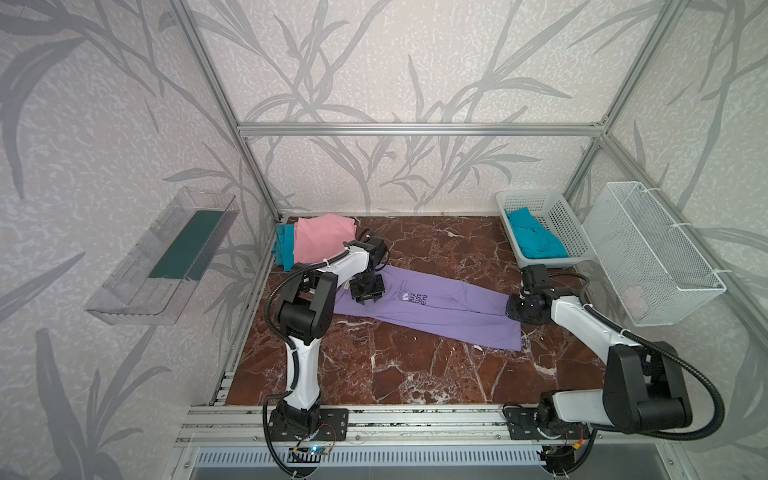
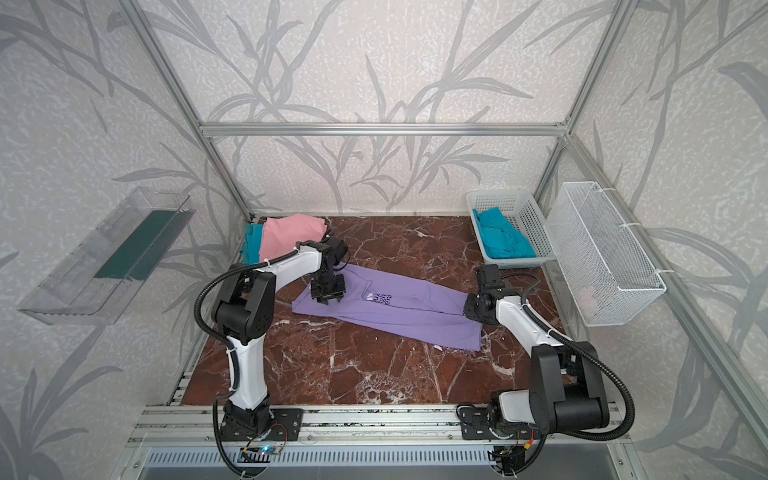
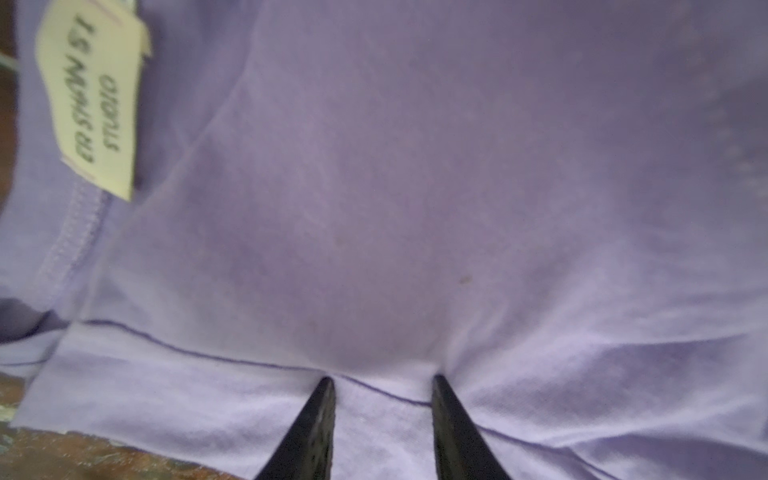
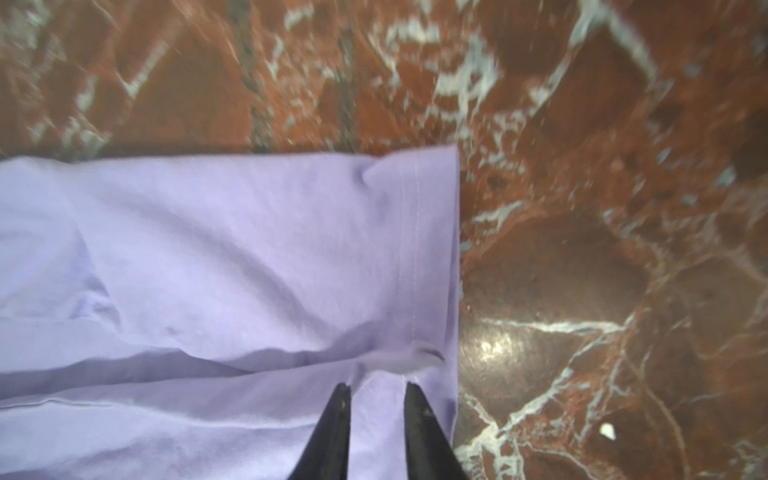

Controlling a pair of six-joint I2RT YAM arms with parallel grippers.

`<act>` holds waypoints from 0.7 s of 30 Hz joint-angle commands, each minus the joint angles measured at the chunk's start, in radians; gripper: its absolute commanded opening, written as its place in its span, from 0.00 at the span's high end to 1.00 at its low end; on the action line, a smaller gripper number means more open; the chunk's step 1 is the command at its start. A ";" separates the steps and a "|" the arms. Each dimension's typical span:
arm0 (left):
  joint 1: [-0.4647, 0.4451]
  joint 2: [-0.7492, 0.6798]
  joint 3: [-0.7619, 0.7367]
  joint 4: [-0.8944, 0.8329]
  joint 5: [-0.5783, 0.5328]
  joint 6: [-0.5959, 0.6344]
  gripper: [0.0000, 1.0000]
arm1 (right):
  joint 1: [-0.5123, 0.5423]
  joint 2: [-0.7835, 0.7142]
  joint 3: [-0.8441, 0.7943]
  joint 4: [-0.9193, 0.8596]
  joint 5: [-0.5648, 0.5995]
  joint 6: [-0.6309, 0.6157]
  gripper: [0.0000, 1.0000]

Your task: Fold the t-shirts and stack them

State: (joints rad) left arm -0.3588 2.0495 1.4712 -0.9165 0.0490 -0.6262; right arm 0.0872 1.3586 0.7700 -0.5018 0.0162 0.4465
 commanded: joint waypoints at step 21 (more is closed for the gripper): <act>0.000 0.032 -0.006 0.001 -0.008 0.010 0.61 | -0.040 0.124 0.037 0.000 0.050 -0.031 0.59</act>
State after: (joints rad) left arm -0.3588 2.0495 1.4712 -0.9161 0.0494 -0.6209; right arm 0.0513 1.4609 0.7750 -0.5022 0.0628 0.4301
